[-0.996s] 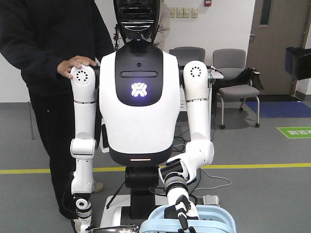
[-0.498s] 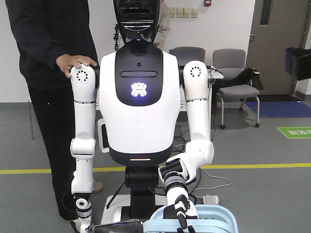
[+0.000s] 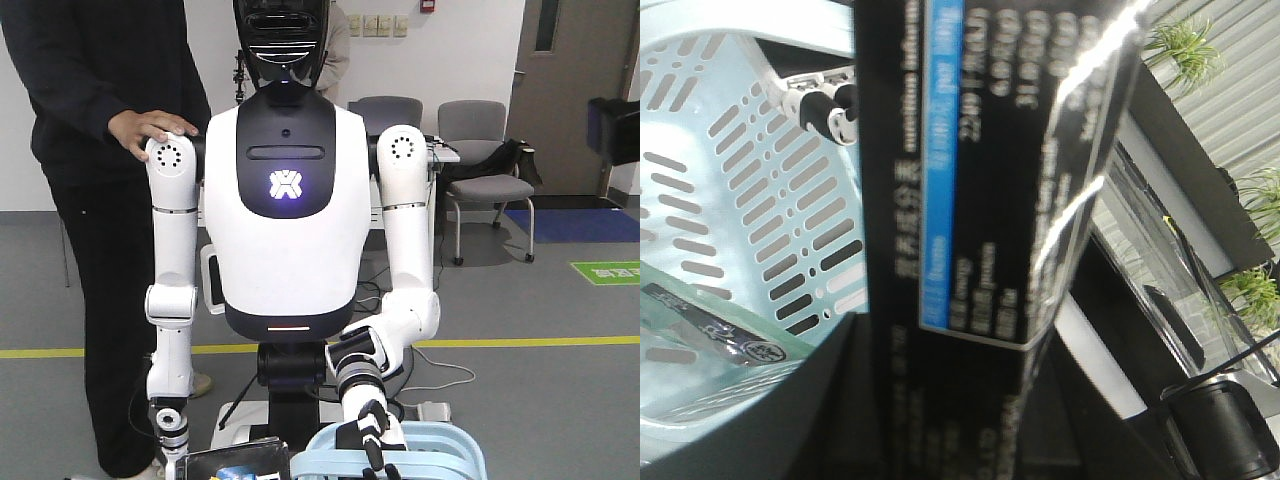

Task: Pick snacks and fruit into basket

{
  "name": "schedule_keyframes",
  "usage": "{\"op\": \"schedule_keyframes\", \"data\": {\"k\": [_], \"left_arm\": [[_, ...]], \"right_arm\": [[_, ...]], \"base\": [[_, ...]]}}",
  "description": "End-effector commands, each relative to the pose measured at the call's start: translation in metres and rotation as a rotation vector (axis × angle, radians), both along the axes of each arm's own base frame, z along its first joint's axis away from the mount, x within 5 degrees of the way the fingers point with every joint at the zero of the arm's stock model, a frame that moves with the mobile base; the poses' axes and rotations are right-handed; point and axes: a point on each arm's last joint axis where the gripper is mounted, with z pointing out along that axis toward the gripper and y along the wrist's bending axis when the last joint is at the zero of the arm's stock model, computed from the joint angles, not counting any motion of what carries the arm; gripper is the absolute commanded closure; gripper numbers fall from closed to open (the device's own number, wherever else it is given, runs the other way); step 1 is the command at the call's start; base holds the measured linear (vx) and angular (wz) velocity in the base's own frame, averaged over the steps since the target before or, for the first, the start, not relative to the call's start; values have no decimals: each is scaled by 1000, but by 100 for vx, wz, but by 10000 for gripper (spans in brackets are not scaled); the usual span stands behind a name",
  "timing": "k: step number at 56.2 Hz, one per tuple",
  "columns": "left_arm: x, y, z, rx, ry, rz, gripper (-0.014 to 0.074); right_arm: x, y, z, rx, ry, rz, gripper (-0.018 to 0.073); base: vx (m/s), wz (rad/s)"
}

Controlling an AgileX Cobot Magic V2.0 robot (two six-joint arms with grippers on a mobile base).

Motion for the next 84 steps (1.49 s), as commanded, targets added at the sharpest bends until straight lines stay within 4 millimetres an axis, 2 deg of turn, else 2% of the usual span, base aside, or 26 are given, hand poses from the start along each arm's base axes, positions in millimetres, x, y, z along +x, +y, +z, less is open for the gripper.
{"op": "schedule_keyframes", "data": {"k": [1, 13, 18, 25, 33, 58, 69, 84], "left_arm": [[-1, -5, 30, -208, -96, -59, 594], [-5, -6, 32, -224, -115, -94, 594], [-7, -6, 35, -208, -208, -112, 594], [-8, -3, 51, -208, -381, -66, 594], [-10, 1, 70, -261, -444, 11, 594], [-26, 1, 81, -174, -480, -45, 594], [-27, 3, 84, -111, -497, -1, 594], [-27, 3, 84, -116, -499, -6, 594]], "right_arm": [[-6, -9, 16, -17, -90, -17, 566], [-6, -9, 16, -17, -90, -17, 566], [-6, -9, 16, -17, -90, -17, 566], [-6, -9, 16, -17, -90, -17, 566], [-6, -9, 16, -17, -90, -17, 566], [-6, -9, 15, -15, -87, -18, 566], [-6, -9, 15, -15, -87, -19, 566], [-6, -9, 15, -15, -87, -19, 566]], "base": [[0, 0], [0, 0], [0, 0], [0, 0], [0, 0], [0, 0], [0, 0], [0, 0]]}}
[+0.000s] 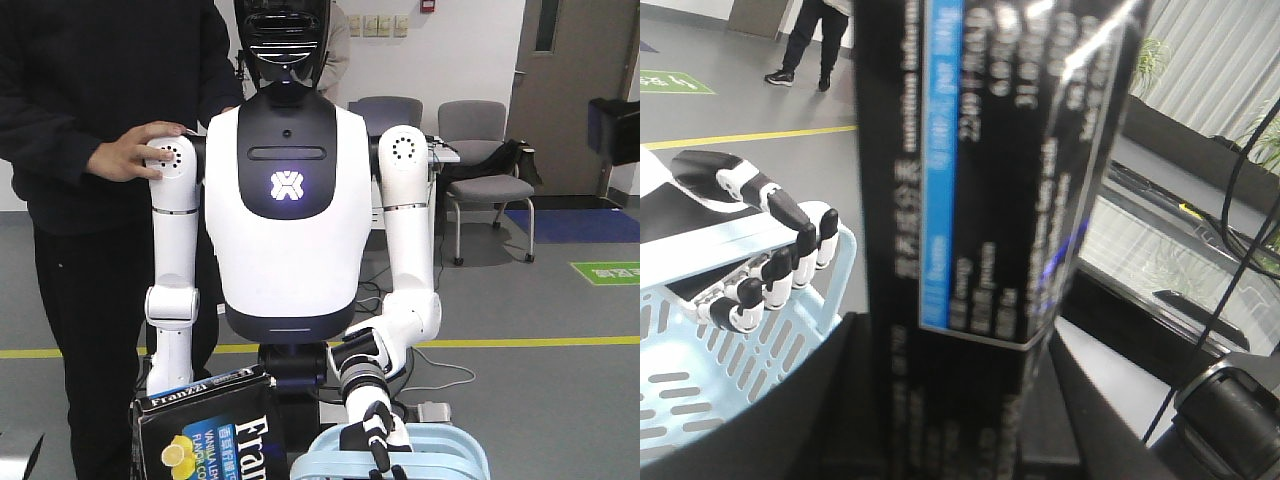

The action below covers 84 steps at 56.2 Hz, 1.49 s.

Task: Pick snacks and fruit into basket

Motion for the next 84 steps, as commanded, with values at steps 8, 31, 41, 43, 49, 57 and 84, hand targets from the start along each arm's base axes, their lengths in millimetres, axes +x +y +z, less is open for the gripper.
{"op": "schedule_keyframes", "data": {"k": [8, 31, 41, 43, 49, 57, 84], "left_arm": [[-4, -1, 24, -101, -93, -10, 594], [-8, 5, 32, -21, -121, 95, 594], [-2, 5, 26, -37, -51, 110, 594], [-1, 5, 25, -47, -28, 111, 594], [5, 4, 21, -113, 67, 116, 594], [12, 4, 17, -209, 190, 125, 594], [34, -5, -21, -312, 538, 129, 594]], "right_arm": [[-6, -9, 15, -15, -86, -21, 566], [-6, -10, 15, -12, -80, -33, 566], [-6, -10, 15, -12, -80, -33, 566], [-6, -10, 15, -12, -80, -33, 566], [-6, -10, 15, -10, -80, -33, 566], [-6, -10, 15, -6, -82, -28, 566], [-6, -8, 16, -11, -92, -5, 566]], "base": [[0, 0], [0, 0], [0, 0], [0, 0], [0, 0], [0, 0], [0, 0]]}}
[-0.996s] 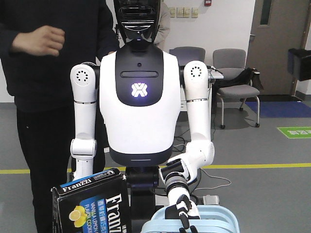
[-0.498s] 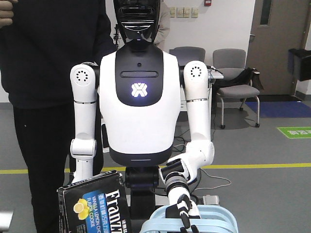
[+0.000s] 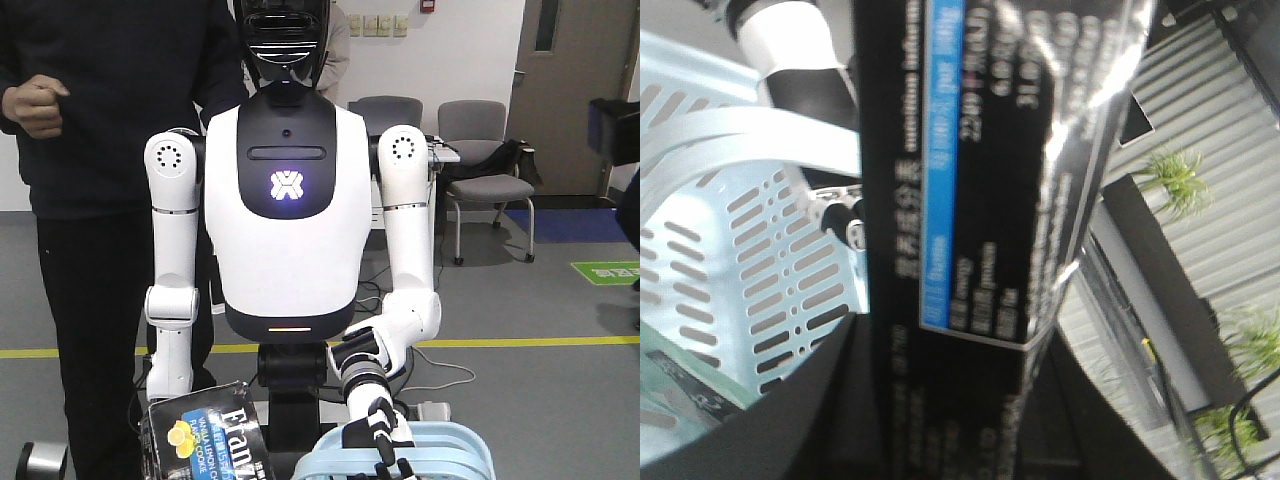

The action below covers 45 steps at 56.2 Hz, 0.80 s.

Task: Pick snacks and fruit into basket

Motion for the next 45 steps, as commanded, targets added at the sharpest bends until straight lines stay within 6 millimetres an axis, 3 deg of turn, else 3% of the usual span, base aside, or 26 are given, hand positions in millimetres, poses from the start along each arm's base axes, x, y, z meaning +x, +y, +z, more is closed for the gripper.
{"op": "schedule_keyframes", "data": {"k": [1, 23, 37, 45], "left_arm": [[5, -7, 16, -162, -5, -1, 594], [10, -18, -9, -266, 251, -34, 594], [9, -19, -6, -289, 180, -63, 594], [10, -20, -15, -304, 332, -53, 594]], "right_arm": [[-6, -8, 16, -11, -93, -2, 566], [-6, -8, 16, -10, -91, -5, 566], [-6, -8, 16, -10, -91, -5, 566], [-6, -8, 16, -10, -91, -5, 566]], "base": [[0, 0], [0, 0], [0, 0], [0, 0]]}}
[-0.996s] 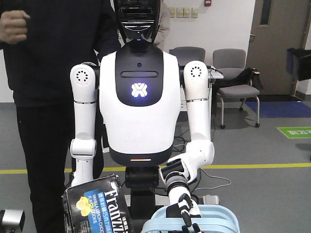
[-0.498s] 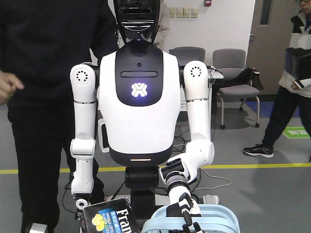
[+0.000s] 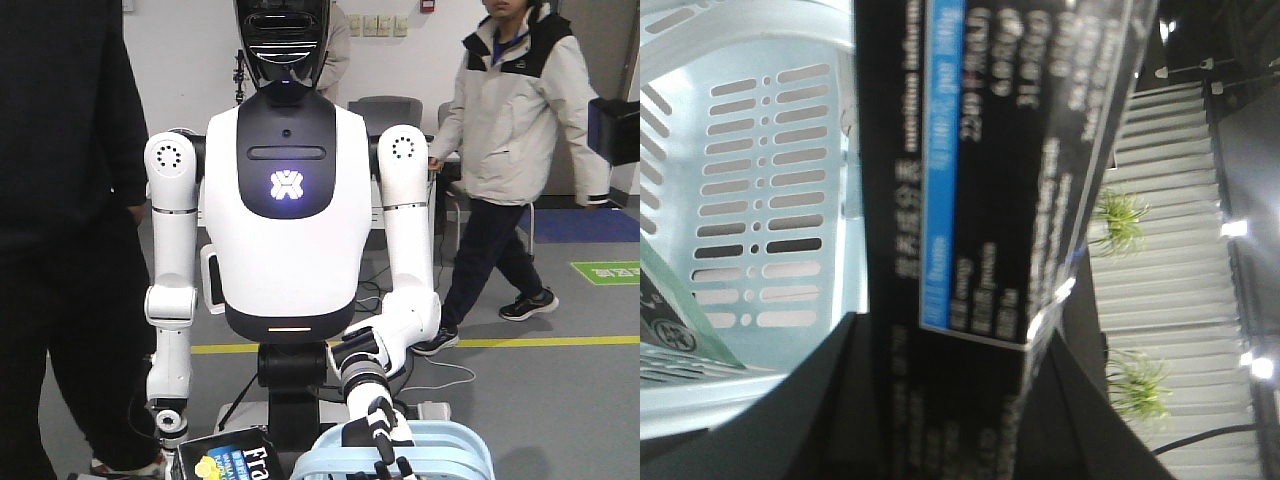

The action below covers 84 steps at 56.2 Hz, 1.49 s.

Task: Pick snacks and fruit into basket

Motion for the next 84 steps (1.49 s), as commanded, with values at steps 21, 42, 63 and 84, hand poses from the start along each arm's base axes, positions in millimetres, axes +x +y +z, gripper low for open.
{"op": "schedule_keyframes", "data": {"k": [21, 42, 63, 84], "left_arm": [[1, -19, -1, -167, 137, -60, 594], [5, -18, -5, -118, -68, -50, 594], [11, -16, -11, 205, -557, -55, 594], [12, -13, -20, 546, -984, -152, 594]], "right_arm": [[-6, -8, 16, -9, -90, -8, 566], [-6, -8, 16, -9, -90, -9, 566], [-6, -9, 16, -9, -89, -12, 566], [-6, -9, 15, -8, -87, -11, 566]], "base": [[0, 0], [0, 0], [0, 0], [0, 0]]}}
